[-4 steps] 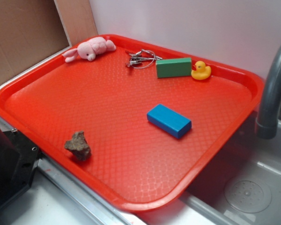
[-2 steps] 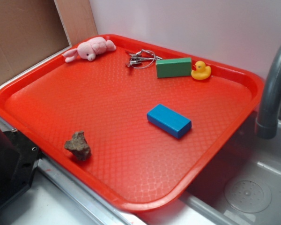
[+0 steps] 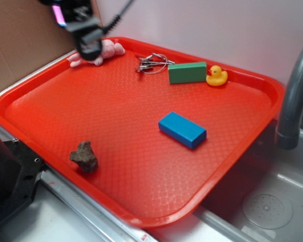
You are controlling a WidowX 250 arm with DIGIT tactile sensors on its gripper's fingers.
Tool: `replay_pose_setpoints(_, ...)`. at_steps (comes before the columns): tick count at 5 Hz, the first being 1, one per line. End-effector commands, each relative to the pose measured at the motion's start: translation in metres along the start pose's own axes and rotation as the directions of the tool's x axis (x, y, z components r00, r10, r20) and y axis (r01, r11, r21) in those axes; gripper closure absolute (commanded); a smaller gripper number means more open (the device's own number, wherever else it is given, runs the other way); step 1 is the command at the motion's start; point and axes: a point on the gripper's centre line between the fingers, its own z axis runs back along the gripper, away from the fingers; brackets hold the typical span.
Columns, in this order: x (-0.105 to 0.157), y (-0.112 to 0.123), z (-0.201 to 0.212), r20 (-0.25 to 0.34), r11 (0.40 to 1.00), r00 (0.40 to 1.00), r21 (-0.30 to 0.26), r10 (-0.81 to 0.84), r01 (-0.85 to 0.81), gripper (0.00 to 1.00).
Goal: Grab the blue block.
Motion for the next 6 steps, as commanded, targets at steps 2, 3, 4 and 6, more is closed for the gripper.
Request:
replay_pose_setpoints(2,0.055,-0.030,-0.070,0.102,0.813,0.809,-0.008,-0.579,0.583,0.00)
replay_pose_setpoints(3,0.053,-0.034,-0.089,0.084,0.787,0.787,-0.040,-0.612,0.616,0.00)
replay_pose_setpoints(4,0.053,-0.035,-0.108,0.130,0.758,0.763,-0.094,-0.634,0.646,0.00)
replay_pose_setpoints(6,0.067,-0.041,-0.142,0.124,0.726,0.728,-0.071,-0.674,0.684,0.00)
